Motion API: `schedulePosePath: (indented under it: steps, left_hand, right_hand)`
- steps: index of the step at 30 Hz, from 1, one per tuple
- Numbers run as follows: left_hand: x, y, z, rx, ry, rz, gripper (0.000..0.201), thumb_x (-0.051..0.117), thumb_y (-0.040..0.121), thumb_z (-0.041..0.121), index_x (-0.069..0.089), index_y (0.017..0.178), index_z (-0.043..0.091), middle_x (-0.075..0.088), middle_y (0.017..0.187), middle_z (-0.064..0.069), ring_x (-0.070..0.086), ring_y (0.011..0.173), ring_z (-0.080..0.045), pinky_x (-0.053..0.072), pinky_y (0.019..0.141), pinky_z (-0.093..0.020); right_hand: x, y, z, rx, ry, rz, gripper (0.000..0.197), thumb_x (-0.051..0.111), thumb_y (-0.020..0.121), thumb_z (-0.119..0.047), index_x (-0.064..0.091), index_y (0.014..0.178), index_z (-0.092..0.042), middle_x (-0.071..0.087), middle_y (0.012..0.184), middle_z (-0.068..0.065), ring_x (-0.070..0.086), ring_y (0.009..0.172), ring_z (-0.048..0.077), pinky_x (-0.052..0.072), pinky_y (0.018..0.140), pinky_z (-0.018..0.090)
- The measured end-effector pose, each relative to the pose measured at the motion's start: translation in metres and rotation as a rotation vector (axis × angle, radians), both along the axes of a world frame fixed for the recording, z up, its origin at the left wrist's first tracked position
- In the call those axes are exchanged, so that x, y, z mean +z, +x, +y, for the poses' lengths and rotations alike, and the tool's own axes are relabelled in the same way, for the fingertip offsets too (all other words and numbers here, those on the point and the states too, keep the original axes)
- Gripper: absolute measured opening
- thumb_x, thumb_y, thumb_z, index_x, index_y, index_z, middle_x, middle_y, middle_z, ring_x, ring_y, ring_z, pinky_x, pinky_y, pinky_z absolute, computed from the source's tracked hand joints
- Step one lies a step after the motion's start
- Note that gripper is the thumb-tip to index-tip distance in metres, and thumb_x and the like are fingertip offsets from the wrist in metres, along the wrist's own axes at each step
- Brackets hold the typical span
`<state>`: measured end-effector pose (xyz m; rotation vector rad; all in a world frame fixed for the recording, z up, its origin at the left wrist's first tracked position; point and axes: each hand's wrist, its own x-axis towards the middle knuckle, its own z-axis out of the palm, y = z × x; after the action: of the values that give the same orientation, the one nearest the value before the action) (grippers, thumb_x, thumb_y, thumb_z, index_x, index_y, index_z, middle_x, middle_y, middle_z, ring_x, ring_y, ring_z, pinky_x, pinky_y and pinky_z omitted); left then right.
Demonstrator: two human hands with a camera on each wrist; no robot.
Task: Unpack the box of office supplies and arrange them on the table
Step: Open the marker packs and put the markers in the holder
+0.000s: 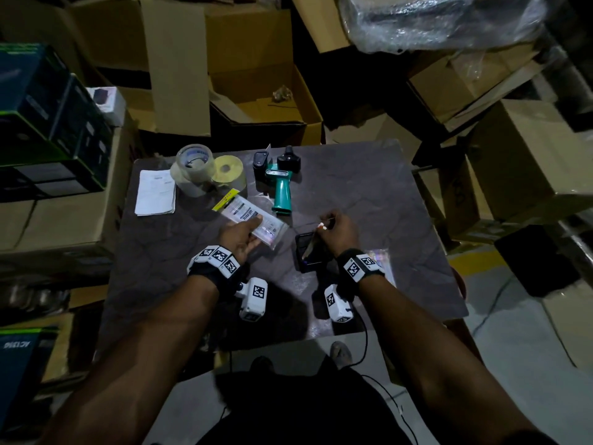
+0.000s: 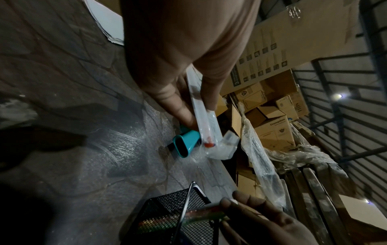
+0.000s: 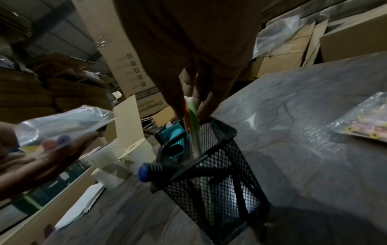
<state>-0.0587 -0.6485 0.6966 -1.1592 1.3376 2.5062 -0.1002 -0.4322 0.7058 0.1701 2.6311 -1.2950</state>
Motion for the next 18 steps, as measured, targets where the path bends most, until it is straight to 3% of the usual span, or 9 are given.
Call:
schedulePosePath:
  steps: [3, 5, 8, 10, 12, 13, 15, 16, 18]
  left_hand:
    - [0.005, -0.001, 0.003, -0.036, 0.029, 0.026, 0.016, 0.065, 0.087, 0.002, 0.061, 0.102, 0.007, 0.063, 0.122, -0.023, 0.071, 0.085, -0.026, 0.061, 0.067, -0.042]
    - [0.007, -0.001, 0.005, -0.068, 0.027, 0.024, 0.01, 0.064, 0.088, 0.003, 0.062, 0.097, 0.008, 0.063, 0.121, -0.023, 0.07, 0.091, -0.029, 0.059, 0.076, -0.046]
    - [0.008, -0.002, 0.008, -0.093, 0.013, 0.027, 0.008, 0.064, 0.088, 0.003, 0.062, 0.092, 0.011, 0.062, 0.123, -0.023, 0.064, 0.107, -0.036, 0.052, 0.091, -0.053]
    - [0.008, -0.001, 0.009, -0.103, 0.013, 0.035, 0.008, 0.064, 0.088, 0.003, 0.062, 0.092, 0.01, 0.063, 0.119, -0.022, 0.067, 0.097, -0.032, 0.056, 0.083, -0.049]
    - [0.004, 0.001, 0.009, -0.104, 0.018, 0.028, 0.011, 0.066, 0.087, 0.002, 0.062, 0.093, 0.009, 0.064, 0.117, -0.021, 0.068, 0.092, -0.031, 0.058, 0.076, -0.049]
    - [0.002, 0.003, 0.009, -0.107, 0.028, 0.025, 0.013, 0.067, 0.085, 0.002, 0.062, 0.096, 0.009, 0.065, 0.119, -0.021, 0.068, 0.096, -0.034, 0.057, 0.08, -0.054]
    - [-0.005, 0.006, 0.01, -0.109, 0.047, 0.018, 0.019, 0.07, 0.082, 0.003, 0.063, 0.1, 0.008, 0.064, 0.12, -0.024, 0.065, 0.106, -0.038, 0.051, 0.088, -0.061]
    - [-0.006, 0.008, 0.011, -0.112, 0.04, 0.008, 0.019, 0.07, 0.083, 0.003, 0.063, 0.1, 0.008, 0.065, 0.12, -0.024, 0.065, 0.107, -0.038, 0.052, 0.087, -0.06]
    - [-0.007, 0.011, 0.013, -0.129, 0.015, -0.008, 0.015, 0.067, 0.085, 0.002, 0.063, 0.098, 0.01, 0.066, 0.115, -0.021, 0.067, 0.101, -0.035, 0.057, 0.077, -0.051]
  right_hand:
    - [0.002, -0.003, 0.0, -0.012, -0.024, 0.033, 0.03, 0.073, 0.077, -0.011, 0.067, 0.106, -0.012, 0.07, 0.108, 0.007, 0.065, 0.1, 0.021, 0.051, 0.091, 0.032]
    - [0.004, -0.002, 0.001, -0.015, -0.05, 0.044, 0.03, 0.074, 0.078, -0.009, 0.066, 0.107, -0.007, 0.069, 0.112, 0.009, 0.064, 0.104, 0.022, 0.05, 0.093, 0.033]
    - [0.009, 0.005, 0.001, -0.026, -0.082, 0.106, 0.023, 0.074, 0.078, -0.01, 0.069, 0.1, -0.008, 0.072, 0.099, 0.009, 0.067, 0.093, 0.024, 0.052, 0.086, 0.033]
    - [0.012, 0.013, 0.001, -0.023, -0.068, 0.156, 0.009, 0.074, 0.078, -0.017, 0.068, 0.085, -0.014, 0.07, 0.081, 0.006, 0.067, 0.078, 0.022, 0.052, 0.073, 0.033]
    - [0.009, 0.021, 0.003, 0.105, 0.047, 0.153, 0.017, 0.072, 0.078, -0.03, 0.062, 0.073, -0.018, 0.066, 0.07, 0.0, 0.063, 0.066, 0.019, 0.05, 0.064, 0.031]
    - [0.006, 0.026, 0.002, 0.228, 0.15, 0.103, 0.024, 0.071, 0.076, -0.042, 0.063, 0.076, -0.019, 0.066, 0.071, -0.003, 0.062, 0.067, 0.016, 0.051, 0.064, 0.03]
    - [-0.002, 0.035, 0.001, 0.484, 0.417, 0.026, 0.047, 0.066, 0.067, -0.063, 0.064, 0.097, -0.026, 0.07, 0.087, -0.003, 0.066, 0.079, 0.019, 0.055, 0.072, 0.033]
    - [-0.005, 0.04, 0.0, 0.569, 0.534, 0.034, 0.058, 0.065, 0.064, -0.067, 0.062, 0.108, -0.028, 0.072, 0.095, 0.001, 0.068, 0.085, 0.024, 0.056, 0.075, 0.036]
    - [-0.013, 0.044, 0.0, 0.603, 0.646, 0.111, 0.057, 0.066, 0.068, -0.061, 0.06, 0.113, -0.026, 0.073, 0.099, 0.009, 0.068, 0.088, 0.033, 0.056, 0.077, 0.041]
